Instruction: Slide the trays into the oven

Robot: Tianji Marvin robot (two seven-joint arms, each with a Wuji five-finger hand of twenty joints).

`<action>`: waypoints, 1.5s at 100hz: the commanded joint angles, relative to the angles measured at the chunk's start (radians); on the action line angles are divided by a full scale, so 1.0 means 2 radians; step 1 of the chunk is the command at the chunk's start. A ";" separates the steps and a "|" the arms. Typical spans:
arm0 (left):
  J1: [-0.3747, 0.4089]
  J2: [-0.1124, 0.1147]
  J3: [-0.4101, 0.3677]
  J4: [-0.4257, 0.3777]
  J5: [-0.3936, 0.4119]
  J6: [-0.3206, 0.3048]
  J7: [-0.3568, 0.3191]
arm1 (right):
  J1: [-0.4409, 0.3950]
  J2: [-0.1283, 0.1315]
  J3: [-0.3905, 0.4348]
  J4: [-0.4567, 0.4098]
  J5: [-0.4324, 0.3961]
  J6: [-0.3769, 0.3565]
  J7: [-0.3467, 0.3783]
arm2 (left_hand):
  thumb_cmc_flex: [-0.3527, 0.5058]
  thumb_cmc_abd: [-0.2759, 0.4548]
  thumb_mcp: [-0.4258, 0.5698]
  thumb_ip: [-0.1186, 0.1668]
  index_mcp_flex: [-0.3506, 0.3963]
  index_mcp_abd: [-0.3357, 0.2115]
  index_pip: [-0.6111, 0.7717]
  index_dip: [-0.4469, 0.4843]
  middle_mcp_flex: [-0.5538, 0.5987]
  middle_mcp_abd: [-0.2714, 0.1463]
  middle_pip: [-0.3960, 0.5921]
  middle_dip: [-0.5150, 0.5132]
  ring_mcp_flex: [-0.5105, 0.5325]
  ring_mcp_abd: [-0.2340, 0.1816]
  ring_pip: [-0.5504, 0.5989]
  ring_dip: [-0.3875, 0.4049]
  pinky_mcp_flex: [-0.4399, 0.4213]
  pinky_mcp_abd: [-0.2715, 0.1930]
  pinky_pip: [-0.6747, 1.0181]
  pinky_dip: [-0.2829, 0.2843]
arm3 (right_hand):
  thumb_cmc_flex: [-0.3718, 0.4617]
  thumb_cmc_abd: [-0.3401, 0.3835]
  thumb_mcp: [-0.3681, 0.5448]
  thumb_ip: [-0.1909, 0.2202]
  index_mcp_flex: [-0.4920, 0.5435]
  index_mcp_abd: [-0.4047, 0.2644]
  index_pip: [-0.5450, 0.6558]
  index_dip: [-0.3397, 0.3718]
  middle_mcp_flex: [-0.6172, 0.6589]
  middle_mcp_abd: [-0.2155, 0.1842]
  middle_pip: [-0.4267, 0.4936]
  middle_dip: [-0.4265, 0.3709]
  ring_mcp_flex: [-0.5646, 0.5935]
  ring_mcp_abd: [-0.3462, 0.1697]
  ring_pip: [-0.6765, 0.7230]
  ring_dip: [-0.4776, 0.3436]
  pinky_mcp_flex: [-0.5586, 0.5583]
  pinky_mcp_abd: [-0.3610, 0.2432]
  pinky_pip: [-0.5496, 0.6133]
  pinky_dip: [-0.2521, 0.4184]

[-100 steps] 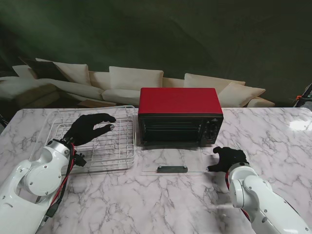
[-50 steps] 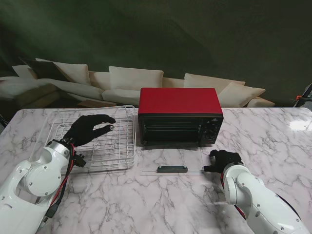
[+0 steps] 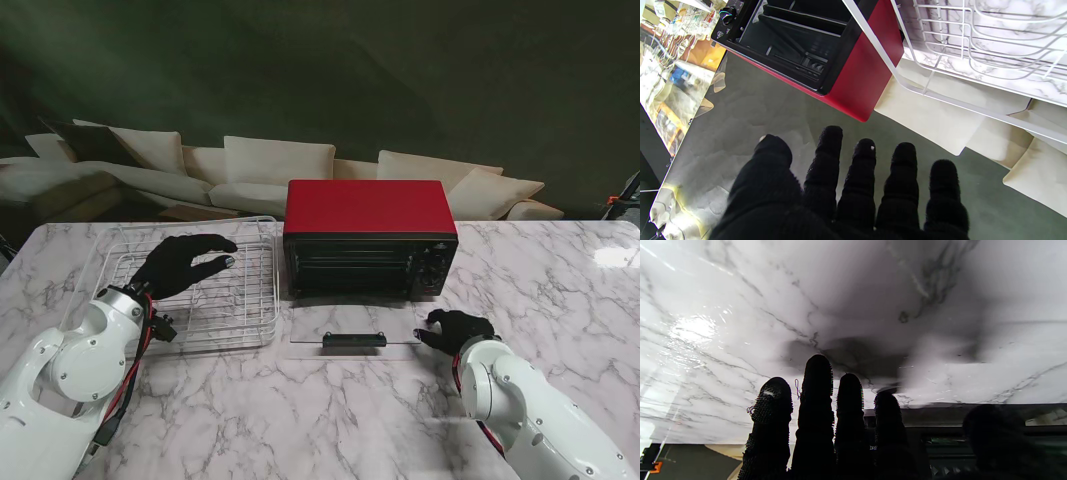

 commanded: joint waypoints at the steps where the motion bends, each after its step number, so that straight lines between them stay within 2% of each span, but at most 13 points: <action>1: -0.001 0.000 0.002 0.002 0.000 0.001 -0.006 | -0.006 -0.006 -0.003 -0.014 0.001 -0.006 0.004 | 0.008 0.022 -0.014 -0.009 0.004 0.006 -0.002 0.001 0.007 0.004 0.004 0.004 0.007 0.004 0.008 0.009 -0.004 0.012 -0.006 0.009 | -0.071 0.006 -0.073 -0.014 0.005 -0.011 0.008 0.009 0.000 -0.003 -0.012 0.000 -0.008 0.007 0.007 0.007 -0.005 0.002 -0.002 0.009; 6: 0.000 0.000 0.002 0.001 0.000 0.001 -0.006 | -0.007 -0.007 -0.001 -0.019 0.009 -0.007 0.002 | 0.008 0.022 -0.013 -0.008 0.004 0.008 -0.002 0.001 0.007 0.004 0.003 0.004 0.007 0.005 0.008 0.009 -0.005 0.012 -0.006 0.009 | -0.077 0.018 -0.081 -0.014 0.016 -0.005 0.012 0.012 0.008 -0.002 -0.011 0.000 -0.004 0.011 0.008 0.007 -0.003 0.001 0.000 0.011; 10: 0.000 0.000 0.001 0.001 -0.001 0.001 -0.005 | -0.008 -0.007 0.000 -0.023 0.015 -0.006 0.001 | 0.007 0.023 -0.014 -0.009 0.004 0.008 -0.003 0.001 0.007 0.003 0.004 0.004 0.007 0.004 0.008 0.009 -0.004 0.012 -0.006 0.009 | -0.068 0.029 -0.107 -0.009 0.025 -0.002 0.011 0.025 0.014 -0.001 -0.014 0.004 -0.003 0.013 0.009 0.008 -0.003 0.002 0.000 0.017; 29: 0.001 -0.001 0.000 0.001 0.000 0.002 -0.004 | -0.006 -0.010 0.002 -0.037 0.047 -0.001 -0.005 | 0.008 0.022 -0.014 -0.008 0.004 0.007 -0.002 0.001 0.007 0.004 0.004 0.005 0.007 0.005 0.008 0.009 -0.005 0.012 -0.006 0.009 | -0.085 0.062 -0.125 -0.010 0.065 0.010 0.023 0.034 0.047 0.004 -0.011 0.004 0.018 0.027 0.023 0.013 0.012 0.005 0.015 0.022; 51: 0.004 -0.001 -0.001 -0.001 -0.002 0.004 -0.002 | 0.007 -0.013 -0.006 -0.048 0.092 0.030 0.001 | 0.007 0.023 -0.014 -0.008 0.004 0.007 -0.003 0.000 0.007 0.004 0.004 0.004 0.006 0.005 0.008 0.009 -0.005 0.012 -0.006 0.009 | -0.078 0.081 -0.140 -0.008 0.099 0.024 0.025 0.039 0.084 0.017 -0.005 0.007 0.044 0.046 0.045 0.020 0.028 0.013 0.035 0.026; 53: 0.004 -0.001 -0.001 -0.001 -0.003 0.004 -0.002 | 0.008 -0.013 -0.006 -0.049 0.095 0.032 0.001 | 0.008 0.023 -0.013 -0.008 0.004 0.007 -0.003 0.000 0.007 0.004 0.003 0.004 0.007 0.005 0.008 0.009 -0.005 0.012 -0.006 0.009 | -0.057 0.091 -0.171 -0.006 0.103 0.024 0.017 0.041 0.085 0.017 -0.006 0.009 0.044 0.046 0.048 0.017 0.028 0.013 0.039 0.020; 55: 0.004 -0.001 -0.001 -0.001 -0.004 0.004 -0.002 | 0.009 -0.013 -0.007 -0.049 0.097 0.035 0.000 | 0.008 0.022 -0.014 -0.008 0.004 0.007 -0.003 0.000 0.007 0.004 0.004 0.004 0.007 0.004 0.008 0.009 -0.005 0.012 -0.006 0.009 | -0.051 0.094 -0.179 -0.005 0.105 0.024 0.015 0.042 0.087 0.018 -0.006 0.010 0.046 0.047 0.049 0.017 0.029 0.013 0.041 0.019; 76: 0.004 -0.001 -0.003 -0.001 -0.004 0.002 -0.003 | 0.016 -0.018 -0.011 -0.050 0.112 0.054 -0.019 | 0.008 0.022 -0.014 -0.008 0.004 0.007 -0.002 0.000 0.007 0.004 0.004 0.005 0.007 0.005 0.008 0.009 -0.005 0.012 -0.006 0.009 | -0.036 0.111 -0.190 -0.005 0.125 0.028 0.020 0.044 0.112 0.024 -0.002 0.009 0.067 0.058 0.062 0.019 0.045 0.019 0.057 0.022; 78: 0.004 -0.001 -0.003 -0.001 -0.004 0.002 -0.003 | 0.017 -0.019 -0.011 -0.050 0.113 0.055 -0.021 | 0.008 0.022 -0.014 -0.008 0.004 0.007 -0.002 0.000 0.007 0.004 0.004 0.005 0.007 0.005 0.009 0.009 -0.005 0.012 -0.006 0.009 | 0.001 0.123 -0.242 0.000 0.130 0.029 0.020 0.041 0.116 0.026 0.000 0.006 0.069 0.060 0.066 0.014 0.046 0.022 0.062 0.017; 81: 0.003 -0.001 -0.002 -0.001 -0.004 0.002 -0.003 | 0.018 -0.019 -0.012 -0.051 0.114 0.057 -0.019 | 0.008 0.022 -0.014 -0.008 0.004 0.007 -0.003 0.000 0.007 0.004 0.004 0.005 0.007 0.005 0.008 0.009 -0.005 0.012 -0.006 0.009 | 0.012 0.128 -0.259 0.001 0.131 0.030 0.020 0.041 0.119 0.026 0.000 0.005 0.072 0.060 0.067 0.013 0.048 0.023 0.064 0.015; 104: 0.001 -0.001 0.000 0.002 -0.004 0.003 -0.004 | 0.032 -0.021 -0.015 -0.050 0.128 0.075 -0.023 | 0.008 0.022 -0.014 -0.008 0.004 0.007 -0.002 0.001 0.007 0.004 0.004 0.005 0.007 0.005 0.008 0.009 -0.005 0.012 -0.006 0.008 | 0.017 0.134 -0.270 0.003 0.148 0.033 0.023 0.041 0.139 0.029 0.003 0.006 0.091 0.066 0.076 0.016 0.064 0.026 0.075 0.019; 150: 0.001 -0.001 -0.002 0.004 -0.003 0.002 -0.002 | 0.073 -0.033 -0.037 -0.023 0.162 0.111 -0.058 | 0.008 0.023 -0.014 -0.008 0.004 0.007 -0.003 0.000 0.007 0.004 0.004 0.005 0.007 0.005 0.009 0.010 -0.005 0.012 -0.006 0.008 | 0.037 0.130 -0.281 0.006 0.240 0.034 0.052 0.047 0.240 0.035 0.021 0.008 0.191 0.083 0.120 0.013 0.153 0.047 0.134 0.019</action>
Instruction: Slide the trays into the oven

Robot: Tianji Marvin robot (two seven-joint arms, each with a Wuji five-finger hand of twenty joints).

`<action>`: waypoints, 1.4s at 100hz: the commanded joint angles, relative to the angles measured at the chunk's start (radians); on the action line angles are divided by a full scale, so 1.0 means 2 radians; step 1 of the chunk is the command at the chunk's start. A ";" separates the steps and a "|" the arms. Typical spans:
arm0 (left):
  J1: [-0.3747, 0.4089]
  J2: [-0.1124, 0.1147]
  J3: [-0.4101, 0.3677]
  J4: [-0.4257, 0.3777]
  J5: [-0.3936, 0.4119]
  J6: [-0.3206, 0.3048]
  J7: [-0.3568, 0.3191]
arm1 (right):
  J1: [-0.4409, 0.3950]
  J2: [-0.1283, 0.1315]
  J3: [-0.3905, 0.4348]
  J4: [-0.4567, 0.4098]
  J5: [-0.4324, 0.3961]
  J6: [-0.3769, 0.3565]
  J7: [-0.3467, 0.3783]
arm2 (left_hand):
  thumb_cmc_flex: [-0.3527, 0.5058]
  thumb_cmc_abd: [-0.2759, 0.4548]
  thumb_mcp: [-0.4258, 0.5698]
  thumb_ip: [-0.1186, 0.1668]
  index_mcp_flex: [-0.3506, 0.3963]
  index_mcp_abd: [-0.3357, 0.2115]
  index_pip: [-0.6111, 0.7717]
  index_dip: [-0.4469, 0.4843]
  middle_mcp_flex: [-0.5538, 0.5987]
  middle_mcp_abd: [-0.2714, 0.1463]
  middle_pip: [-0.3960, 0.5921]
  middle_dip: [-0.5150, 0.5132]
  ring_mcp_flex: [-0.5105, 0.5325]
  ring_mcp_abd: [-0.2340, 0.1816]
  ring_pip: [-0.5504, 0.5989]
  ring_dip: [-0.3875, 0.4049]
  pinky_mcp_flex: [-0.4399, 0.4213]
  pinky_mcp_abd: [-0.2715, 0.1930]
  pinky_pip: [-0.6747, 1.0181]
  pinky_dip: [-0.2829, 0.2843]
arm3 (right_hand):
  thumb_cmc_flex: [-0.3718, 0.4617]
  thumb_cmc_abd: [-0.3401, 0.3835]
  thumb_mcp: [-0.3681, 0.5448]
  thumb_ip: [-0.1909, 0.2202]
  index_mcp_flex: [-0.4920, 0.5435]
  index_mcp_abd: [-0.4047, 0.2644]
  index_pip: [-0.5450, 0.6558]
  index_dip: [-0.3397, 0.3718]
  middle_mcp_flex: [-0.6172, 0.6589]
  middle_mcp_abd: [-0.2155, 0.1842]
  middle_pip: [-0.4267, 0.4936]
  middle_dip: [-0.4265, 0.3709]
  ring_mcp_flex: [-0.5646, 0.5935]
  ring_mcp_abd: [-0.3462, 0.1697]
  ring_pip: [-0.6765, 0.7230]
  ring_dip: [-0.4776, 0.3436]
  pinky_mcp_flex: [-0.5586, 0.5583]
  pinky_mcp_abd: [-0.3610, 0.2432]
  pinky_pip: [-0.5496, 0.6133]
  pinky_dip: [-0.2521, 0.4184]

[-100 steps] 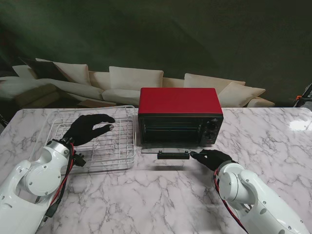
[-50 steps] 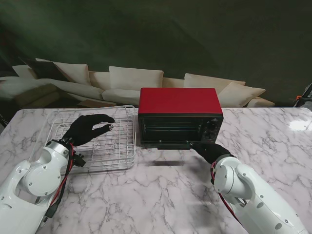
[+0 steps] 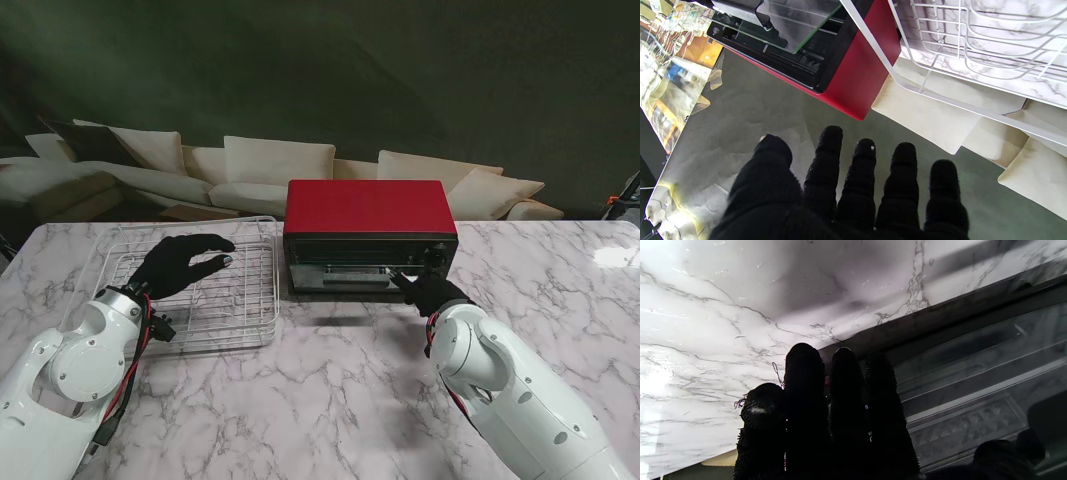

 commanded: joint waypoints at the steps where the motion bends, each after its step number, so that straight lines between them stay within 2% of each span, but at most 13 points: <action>1: 0.000 -0.001 0.001 0.001 -0.001 0.000 -0.006 | 0.006 -0.007 -0.002 0.005 0.002 0.007 -0.009 | 0.009 0.023 -0.013 -0.008 0.004 0.007 -0.003 0.001 0.007 0.004 0.004 0.005 0.007 0.005 0.008 0.009 -0.005 0.012 -0.006 0.008 | 0.010 0.003 -0.022 0.002 0.026 0.011 0.015 0.012 0.019 0.004 0.024 0.003 0.024 0.018 0.019 0.008 0.015 0.009 0.031 0.002; 15: 0.001 -0.001 0.000 0.001 -0.001 0.000 -0.006 | 0.014 -0.009 -0.005 0.008 0.013 0.019 -0.011 | 0.008 0.023 -0.014 -0.008 0.004 0.007 -0.002 0.001 0.007 0.005 0.004 0.005 0.006 0.004 0.008 0.009 -0.005 0.012 -0.007 0.008 | 0.012 0.003 -0.025 0.003 0.046 0.010 0.022 0.013 0.039 0.004 0.026 0.001 0.042 0.020 0.027 0.003 0.031 0.014 0.044 -0.003; 22: 0.001 -0.001 0.000 0.001 -0.001 0.000 -0.005 | 0.016 -0.015 -0.004 0.012 0.027 0.027 -0.031 | 0.008 0.023 -0.014 -0.008 0.004 0.007 -0.002 0.001 0.007 0.005 0.003 0.004 0.007 0.005 0.008 0.010 -0.005 0.012 -0.006 0.009 | 0.019 -0.005 -0.024 0.004 0.059 0.012 0.030 0.016 0.050 0.008 0.029 0.001 0.051 0.028 0.031 0.002 0.039 0.020 0.050 -0.005; 40: 0.002 -0.001 -0.001 0.000 -0.001 0.000 -0.006 | 0.014 -0.013 -0.001 0.005 0.029 0.033 -0.023 | 0.008 0.023 -0.014 -0.008 0.004 0.006 -0.002 0.001 0.007 0.005 0.003 0.005 0.007 0.004 0.008 0.010 -0.005 0.012 -0.006 0.009 | 0.028 -0.014 -0.020 0.005 0.057 0.011 0.028 0.017 0.049 0.007 0.027 -0.001 0.051 0.027 0.033 -0.002 0.039 0.021 0.051 -0.010; 61: 0.002 -0.001 -0.002 0.000 -0.001 0.000 -0.006 | -0.008 -0.007 0.014 -0.022 0.013 0.028 -0.010 | 0.008 0.023 -0.014 -0.008 0.004 0.007 -0.003 0.001 0.008 0.004 0.004 0.005 0.007 0.004 0.008 0.010 -0.005 0.012 -0.006 0.009 | 0.038 -0.031 -0.011 0.007 0.051 0.011 0.022 0.016 0.043 0.006 0.024 -0.003 0.046 0.026 0.029 -0.007 0.035 0.019 0.049 -0.014; 73: 0.003 0.000 -0.005 -0.003 -0.001 0.000 -0.010 | -0.034 -0.007 0.033 -0.049 0.005 0.022 -0.011 | 0.007 0.023 -0.014 -0.009 0.004 0.007 -0.002 0.001 0.007 0.005 0.003 0.005 0.007 0.005 0.008 0.010 -0.005 0.012 -0.006 0.009 | 0.058 -0.062 0.005 0.010 0.049 0.005 0.019 0.016 0.043 0.006 0.023 -0.004 0.044 0.025 0.027 -0.008 0.033 0.019 0.049 -0.017; 74: 0.003 0.000 -0.005 -0.004 -0.001 0.000 -0.011 | -0.037 -0.007 0.035 -0.052 0.005 0.022 -0.012 | 0.007 0.023 -0.014 -0.009 0.004 0.007 -0.002 0.001 0.008 0.005 0.004 0.005 0.006 0.005 0.008 0.009 -0.005 0.012 -0.006 0.009 | 0.030 -0.075 0.052 0.008 0.050 0.005 0.017 0.019 0.043 0.006 0.022 -0.005 0.044 0.025 0.026 -0.010 0.032 0.020 0.050 -0.023; 76: 0.003 0.001 -0.006 -0.005 -0.001 0.000 -0.012 | -0.043 -0.008 0.040 -0.058 0.006 0.021 -0.015 | 0.007 0.023 -0.014 -0.009 0.004 0.007 -0.002 0.001 0.008 0.005 0.004 0.005 0.007 0.005 0.008 0.010 -0.005 0.012 -0.006 0.009 | 0.009 -0.086 0.089 0.006 0.051 0.004 0.016 0.021 0.042 0.007 0.022 -0.006 0.043 0.026 0.025 -0.011 0.031 0.021 0.050 -0.028; 86: 0.005 0.001 -0.012 -0.011 0.000 -0.003 -0.016 | -0.077 -0.011 0.068 -0.092 0.013 0.011 -0.031 | 0.009 0.022 -0.014 -0.008 0.004 0.006 -0.002 0.001 0.007 0.004 0.003 0.005 0.006 0.004 0.008 0.009 -0.006 0.012 -0.007 0.009 | 0.014 -0.119 0.131 0.004 0.047 0.003 0.011 0.019 0.034 0.018 0.001 -0.018 0.028 0.038 -0.004 -0.020 0.010 0.036 0.022 -0.032; 108: 0.006 -0.002 -0.018 -0.030 -0.019 -0.021 -0.008 | -0.147 -0.018 0.117 -0.166 0.009 -0.039 -0.069 | 0.009 0.022 -0.013 -0.008 0.006 0.006 0.001 0.003 0.008 0.004 0.004 0.005 0.007 0.002 0.009 0.010 -0.003 0.011 -0.004 0.010 | 0.031 -0.155 0.166 0.003 0.047 0.005 -0.002 0.019 0.011 0.030 -0.055 -0.061 -0.004 0.048 -0.103 -0.051 -0.043 0.059 -0.068 -0.053; 123: 0.002 -0.005 -0.010 -0.045 -0.029 -0.042 0.010 | -0.175 -0.026 0.136 -0.195 -0.007 -0.112 -0.123 | 0.008 0.024 -0.013 -0.007 -0.004 0.004 -0.002 0.003 -0.004 0.000 0.002 0.005 0.004 -0.002 0.009 0.011 -0.003 0.008 0.002 0.013 | 0.046 -0.167 0.168 0.002 0.021 -0.008 -0.019 0.021 -0.090 0.030 -0.128 -0.111 -0.090 0.024 -0.240 -0.096 -0.118 0.049 -0.151 -0.087; 135: 0.002 -0.013 0.006 -0.060 -0.035 -0.057 0.046 | -0.186 -0.028 0.149 -0.210 -0.013 -0.196 -0.150 | 0.006 0.030 -0.013 -0.007 -0.022 0.002 -0.011 0.000 -0.038 -0.002 -0.007 0.002 -0.015 -0.009 0.002 0.008 -0.007 0.000 0.005 0.014 | 0.051 -0.169 0.162 0.001 -0.010 -0.025 -0.030 0.021 -0.169 0.010 -0.182 -0.170 -0.180 -0.014 -0.366 -0.151 -0.192 0.041 -0.239 -0.124; 140: 0.003 -0.018 0.018 -0.063 -0.038 -0.067 0.070 | -0.187 -0.029 0.153 -0.209 -0.007 -0.246 -0.162 | 0.004 0.036 -0.014 -0.007 -0.035 -0.001 -0.017 -0.004 -0.055 -0.004 -0.010 0.000 -0.024 -0.012 -0.001 0.008 -0.008 -0.002 0.006 0.015 | 0.047 -0.171 0.164 0.000 -0.014 -0.048 -0.026 0.021 -0.182 -0.015 -0.199 -0.192 -0.200 -0.033 -0.407 -0.174 -0.213 0.033 -0.271 -0.137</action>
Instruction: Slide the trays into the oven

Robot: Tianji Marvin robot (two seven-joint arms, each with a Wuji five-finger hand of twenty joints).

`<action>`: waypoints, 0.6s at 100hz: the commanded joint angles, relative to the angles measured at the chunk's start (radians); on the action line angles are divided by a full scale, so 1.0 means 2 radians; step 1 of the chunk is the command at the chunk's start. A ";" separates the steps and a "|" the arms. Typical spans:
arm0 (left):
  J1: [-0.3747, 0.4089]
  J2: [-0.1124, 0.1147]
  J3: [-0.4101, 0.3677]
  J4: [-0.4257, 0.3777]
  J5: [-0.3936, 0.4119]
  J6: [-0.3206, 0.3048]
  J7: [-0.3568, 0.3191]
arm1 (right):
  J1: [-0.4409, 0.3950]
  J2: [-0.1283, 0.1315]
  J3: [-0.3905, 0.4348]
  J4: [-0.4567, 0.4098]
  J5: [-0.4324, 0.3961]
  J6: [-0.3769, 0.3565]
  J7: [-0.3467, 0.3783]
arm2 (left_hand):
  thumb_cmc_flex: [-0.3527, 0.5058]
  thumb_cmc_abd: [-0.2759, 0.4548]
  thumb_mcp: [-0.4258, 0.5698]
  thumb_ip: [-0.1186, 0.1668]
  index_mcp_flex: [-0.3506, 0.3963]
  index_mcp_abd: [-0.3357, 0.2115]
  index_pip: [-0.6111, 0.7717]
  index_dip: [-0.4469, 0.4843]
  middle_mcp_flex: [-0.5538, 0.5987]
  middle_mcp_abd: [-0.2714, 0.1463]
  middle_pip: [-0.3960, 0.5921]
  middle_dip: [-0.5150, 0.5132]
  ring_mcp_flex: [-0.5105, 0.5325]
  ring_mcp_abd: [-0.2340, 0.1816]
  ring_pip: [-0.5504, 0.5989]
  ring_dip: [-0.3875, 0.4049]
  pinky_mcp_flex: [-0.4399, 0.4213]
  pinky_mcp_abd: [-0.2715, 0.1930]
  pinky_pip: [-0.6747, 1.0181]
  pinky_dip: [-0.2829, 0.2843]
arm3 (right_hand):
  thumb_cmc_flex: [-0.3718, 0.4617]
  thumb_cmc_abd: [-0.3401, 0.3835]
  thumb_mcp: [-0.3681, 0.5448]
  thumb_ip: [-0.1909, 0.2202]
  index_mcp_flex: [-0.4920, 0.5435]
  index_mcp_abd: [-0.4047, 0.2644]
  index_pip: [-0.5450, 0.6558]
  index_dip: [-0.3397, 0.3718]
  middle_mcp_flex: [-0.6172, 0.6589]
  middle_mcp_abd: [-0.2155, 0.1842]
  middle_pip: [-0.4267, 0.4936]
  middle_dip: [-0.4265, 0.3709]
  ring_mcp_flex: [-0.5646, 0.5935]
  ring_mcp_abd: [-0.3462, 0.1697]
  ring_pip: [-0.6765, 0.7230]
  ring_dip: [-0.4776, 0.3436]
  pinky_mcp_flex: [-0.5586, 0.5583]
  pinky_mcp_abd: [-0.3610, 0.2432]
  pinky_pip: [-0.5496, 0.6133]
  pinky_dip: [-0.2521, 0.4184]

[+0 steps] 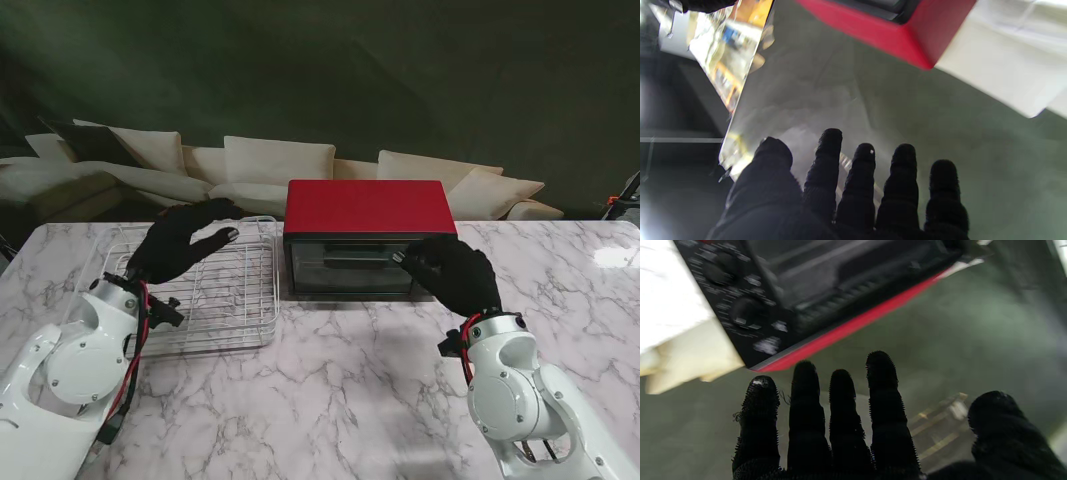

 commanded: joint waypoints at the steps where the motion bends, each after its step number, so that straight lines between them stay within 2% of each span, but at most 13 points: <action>1: -0.001 -0.014 0.018 -0.016 -0.006 -0.013 0.016 | 0.001 -0.001 -0.001 -0.011 0.016 -0.036 -0.015 | 0.003 0.027 -0.014 -0.007 -0.025 -0.002 -0.013 -0.005 -0.031 -0.004 -0.008 -0.001 -0.018 -0.012 -0.001 0.007 -0.008 -0.003 0.006 0.014 | 0.000 -0.009 -0.002 -0.002 -0.011 -0.038 0.000 0.009 -0.027 -0.030 -0.027 -0.025 -0.032 -0.033 -0.050 -0.031 -0.028 -0.018 -0.039 -0.019; 11: 0.002 -0.022 0.041 -0.020 0.003 -0.032 0.059 | 0.009 -0.004 -0.005 0.000 0.034 -0.124 -0.042 | -0.005 0.035 -0.016 -0.008 -0.056 -0.006 -0.028 -0.014 -0.061 -0.007 -0.012 -0.003 -0.035 -0.019 -0.006 0.005 -0.014 -0.011 0.006 0.014 | -0.013 -0.007 0.002 -0.003 -0.044 -0.062 -0.004 -0.001 -0.036 -0.060 -0.047 -0.051 -0.043 -0.056 -0.094 -0.058 -0.044 -0.026 -0.080 -0.038; 24: 0.009 -0.029 0.065 -0.021 0.011 -0.044 0.095 | 0.024 -0.004 -0.019 0.013 0.034 -0.195 -0.053 | -0.011 0.040 -0.017 -0.008 -0.091 -0.012 -0.040 -0.022 -0.075 -0.011 -0.010 -0.004 -0.043 -0.025 -0.008 0.004 -0.019 -0.018 0.003 0.012 | -0.027 0.000 0.003 -0.004 -0.082 -0.079 -0.007 -0.012 -0.037 -0.080 -0.063 -0.062 -0.041 -0.070 -0.115 -0.073 -0.039 -0.031 -0.089 -0.043; 30: 0.011 -0.031 0.074 -0.016 0.009 -0.048 0.105 | 0.034 -0.004 -0.029 0.024 0.032 -0.218 -0.060 | -0.013 0.042 -0.016 -0.007 -0.094 -0.012 -0.041 -0.024 -0.066 -0.014 -0.004 -0.003 -0.039 -0.026 -0.006 0.004 -0.019 -0.019 0.003 0.012 | -0.032 0.003 0.004 -0.003 -0.090 -0.082 -0.001 -0.015 -0.033 -0.082 -0.067 -0.064 -0.035 -0.072 -0.118 -0.075 -0.033 -0.031 -0.090 -0.045; 40: 0.011 -0.035 0.089 0.004 0.004 -0.043 0.119 | 0.053 -0.007 -0.047 0.054 0.044 -0.247 -0.069 | -0.010 0.043 -0.014 -0.005 -0.077 -0.007 -0.030 -0.021 -0.046 -0.015 0.009 0.003 -0.027 -0.027 0.002 0.008 -0.015 -0.018 0.009 0.015 | -0.036 0.005 0.005 -0.003 -0.094 -0.082 0.007 -0.016 -0.027 -0.086 -0.063 -0.063 -0.025 -0.076 -0.115 -0.075 -0.026 -0.031 -0.088 -0.045; 55: 0.005 -0.036 0.103 0.048 -0.010 -0.015 0.115 | 0.081 -0.015 -0.076 0.113 0.106 -0.272 -0.071 | -0.007 0.043 -0.014 -0.003 -0.058 -0.001 -0.016 -0.020 -0.024 -0.008 0.027 0.014 -0.016 -0.025 0.011 0.015 -0.015 -0.014 0.019 0.022 | -0.038 0.004 0.007 -0.003 -0.091 -0.084 0.022 -0.017 -0.018 -0.098 -0.057 -0.060 -0.017 -0.086 -0.112 -0.073 -0.025 -0.030 -0.085 -0.047; 57: 0.004 -0.036 0.104 0.053 -0.014 -0.010 0.113 | 0.085 -0.016 -0.080 0.122 0.114 -0.274 -0.072 | -0.006 0.043 -0.014 -0.003 -0.057 0.000 -0.015 -0.020 -0.021 -0.020 0.029 0.015 -0.015 -0.025 0.011 0.016 -0.016 -0.014 0.019 0.022 | -0.038 0.003 0.008 -0.003 -0.090 -0.083 0.023 -0.017 -0.017 -0.100 -0.057 -0.060 -0.016 -0.086 -0.111 -0.073 -0.025 -0.030 -0.085 -0.047; 60: 0.003 -0.036 0.105 0.060 -0.020 -0.003 0.111 | 0.090 -0.018 -0.085 0.136 0.124 -0.278 -0.073 | -0.005 0.044 -0.014 -0.003 -0.062 0.002 -0.017 -0.021 -0.021 -0.023 0.032 0.017 -0.015 -0.024 0.012 0.017 -0.018 -0.014 0.019 0.023 | -0.037 0.003 0.008 -0.003 -0.088 -0.083 0.026 -0.017 -0.014 -0.102 -0.056 -0.059 -0.014 -0.088 -0.111 -0.073 -0.026 -0.030 -0.085 -0.047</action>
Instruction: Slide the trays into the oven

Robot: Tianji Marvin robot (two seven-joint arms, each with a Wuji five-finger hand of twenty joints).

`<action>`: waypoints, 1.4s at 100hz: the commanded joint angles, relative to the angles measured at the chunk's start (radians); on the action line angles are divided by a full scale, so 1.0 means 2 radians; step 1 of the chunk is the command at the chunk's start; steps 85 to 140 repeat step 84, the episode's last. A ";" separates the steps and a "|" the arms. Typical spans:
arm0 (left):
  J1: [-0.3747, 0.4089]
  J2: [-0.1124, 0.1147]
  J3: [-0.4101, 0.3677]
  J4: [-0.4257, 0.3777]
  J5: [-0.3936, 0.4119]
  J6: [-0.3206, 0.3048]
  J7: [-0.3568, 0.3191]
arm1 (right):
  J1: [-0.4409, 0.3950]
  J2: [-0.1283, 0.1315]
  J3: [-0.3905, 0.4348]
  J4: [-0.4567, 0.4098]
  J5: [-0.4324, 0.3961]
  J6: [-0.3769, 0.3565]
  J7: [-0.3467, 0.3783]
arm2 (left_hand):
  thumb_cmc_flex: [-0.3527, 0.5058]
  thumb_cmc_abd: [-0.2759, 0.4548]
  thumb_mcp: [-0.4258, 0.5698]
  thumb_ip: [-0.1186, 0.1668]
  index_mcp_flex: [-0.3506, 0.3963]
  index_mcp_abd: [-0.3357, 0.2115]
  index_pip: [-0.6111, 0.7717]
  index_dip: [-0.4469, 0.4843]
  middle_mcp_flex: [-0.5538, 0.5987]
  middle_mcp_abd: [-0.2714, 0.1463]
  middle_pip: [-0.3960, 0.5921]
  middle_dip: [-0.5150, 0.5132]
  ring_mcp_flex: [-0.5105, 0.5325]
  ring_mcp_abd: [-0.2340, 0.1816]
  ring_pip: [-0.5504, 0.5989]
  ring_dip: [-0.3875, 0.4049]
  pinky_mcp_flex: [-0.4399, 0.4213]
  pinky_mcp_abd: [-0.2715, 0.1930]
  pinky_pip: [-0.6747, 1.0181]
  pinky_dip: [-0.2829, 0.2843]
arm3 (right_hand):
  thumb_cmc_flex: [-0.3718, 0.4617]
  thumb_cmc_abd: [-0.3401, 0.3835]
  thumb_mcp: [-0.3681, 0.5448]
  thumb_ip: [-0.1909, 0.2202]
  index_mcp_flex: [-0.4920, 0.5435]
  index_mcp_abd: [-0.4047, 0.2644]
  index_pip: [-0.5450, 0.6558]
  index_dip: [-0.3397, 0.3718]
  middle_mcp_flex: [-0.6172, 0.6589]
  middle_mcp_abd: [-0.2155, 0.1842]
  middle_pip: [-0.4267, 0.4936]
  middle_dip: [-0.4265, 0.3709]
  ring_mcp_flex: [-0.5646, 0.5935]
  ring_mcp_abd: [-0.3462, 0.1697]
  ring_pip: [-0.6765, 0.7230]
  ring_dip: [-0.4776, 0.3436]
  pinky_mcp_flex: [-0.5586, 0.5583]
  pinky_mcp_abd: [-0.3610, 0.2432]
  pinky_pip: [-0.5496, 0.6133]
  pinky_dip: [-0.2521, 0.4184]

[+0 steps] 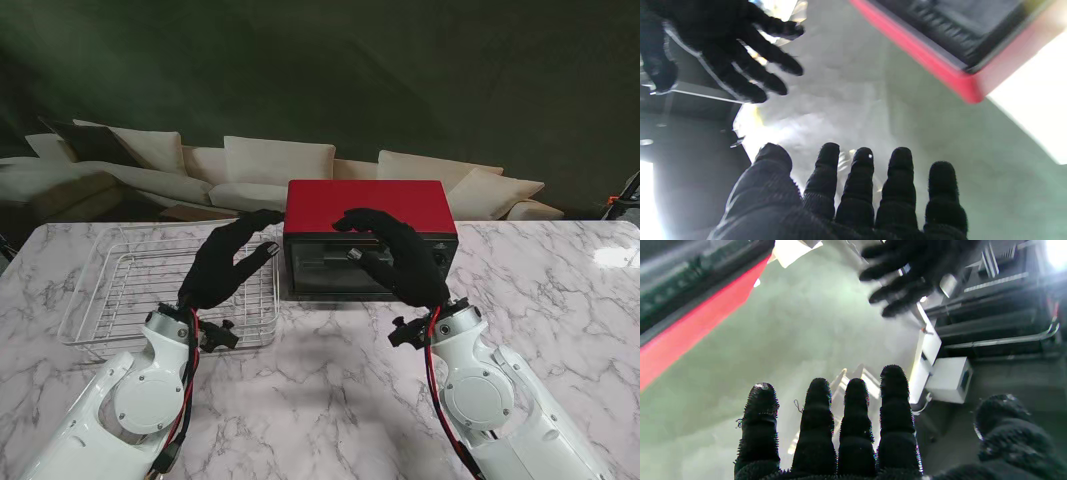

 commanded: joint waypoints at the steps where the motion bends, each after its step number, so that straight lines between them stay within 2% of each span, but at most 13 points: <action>1: 0.001 -0.002 0.002 0.026 -0.013 0.014 -0.016 | 0.005 -0.009 -0.005 0.031 -0.009 0.000 0.001 | 0.001 0.024 -0.014 -0.003 0.008 0.004 0.002 -0.003 0.011 -0.016 0.009 0.008 0.004 -0.007 0.008 0.006 -0.007 -0.007 0.010 0.011 | -0.020 0.004 0.009 -0.003 -0.008 -0.022 0.011 -0.009 0.007 -0.020 0.000 0.002 0.012 -0.022 -0.009 -0.009 -0.004 -0.017 -0.005 -0.009; 12: -0.006 -0.003 0.004 0.046 -0.027 0.034 -0.019 | 0.018 -0.012 -0.015 0.072 0.008 -0.004 0.001 | 0.002 0.025 -0.014 -0.003 0.004 0.014 0.001 -0.006 0.015 -0.014 0.019 0.014 0.005 0.001 0.012 0.010 -0.009 -0.006 0.010 0.012 | -0.020 0.005 0.008 -0.003 -0.008 -0.023 0.017 -0.011 0.012 -0.026 0.002 0.003 0.013 -0.026 -0.009 -0.009 -0.005 -0.018 -0.006 -0.010; 27: -0.003 0.001 -0.004 0.052 -0.022 0.039 -0.034 | 0.021 -0.014 -0.017 0.101 0.035 -0.010 0.007 | 0.002 0.026 -0.014 -0.003 0.007 0.014 0.003 -0.008 0.023 -0.013 0.029 0.019 0.009 0.003 0.016 0.014 -0.007 -0.005 0.012 0.015 | -0.014 0.003 0.007 -0.004 -0.007 -0.020 0.023 -0.015 0.015 -0.024 0.003 0.003 0.012 -0.025 -0.011 -0.009 -0.009 -0.020 -0.011 -0.012; 48: 0.004 0.002 -0.014 0.048 -0.021 0.038 -0.039 | 0.026 -0.013 -0.017 0.110 0.036 -0.015 0.012 | 0.002 0.027 -0.014 -0.003 0.009 0.017 0.005 -0.010 0.025 -0.010 0.030 0.019 0.010 0.005 0.016 0.016 -0.007 -0.004 0.014 0.016 | -0.009 0.004 0.005 -0.004 -0.006 -0.019 0.026 -0.021 0.018 -0.022 0.004 0.004 0.015 -0.027 -0.011 -0.008 -0.007 -0.020 -0.011 -0.011; 64: 0.001 0.004 -0.015 0.052 -0.015 0.037 -0.043 | 0.035 -0.012 -0.024 0.122 0.016 -0.017 0.009 | 0.003 0.027 -0.014 -0.003 0.009 0.017 0.004 -0.011 0.026 -0.009 0.029 0.019 0.011 0.005 0.016 0.017 -0.007 -0.003 0.014 0.016 | -0.007 0.004 0.003 -0.003 -0.005 -0.019 0.029 -0.023 0.019 -0.022 0.005 0.005 0.017 -0.029 -0.010 -0.008 -0.004 -0.021 -0.011 -0.010; 140: -0.009 0.005 -0.009 0.061 -0.017 0.041 -0.051 | 0.044 -0.014 -0.031 0.128 0.021 -0.019 0.006 | 0.003 0.027 -0.014 -0.003 0.008 0.017 0.004 -0.012 0.026 -0.010 0.030 0.019 0.010 0.006 0.016 0.018 -0.008 -0.003 0.015 0.016 | -0.004 0.007 0.001 -0.003 -0.003 -0.016 0.033 -0.026 0.019 -0.019 0.009 0.007 0.020 -0.029 -0.008 -0.007 -0.001 -0.022 -0.011 -0.009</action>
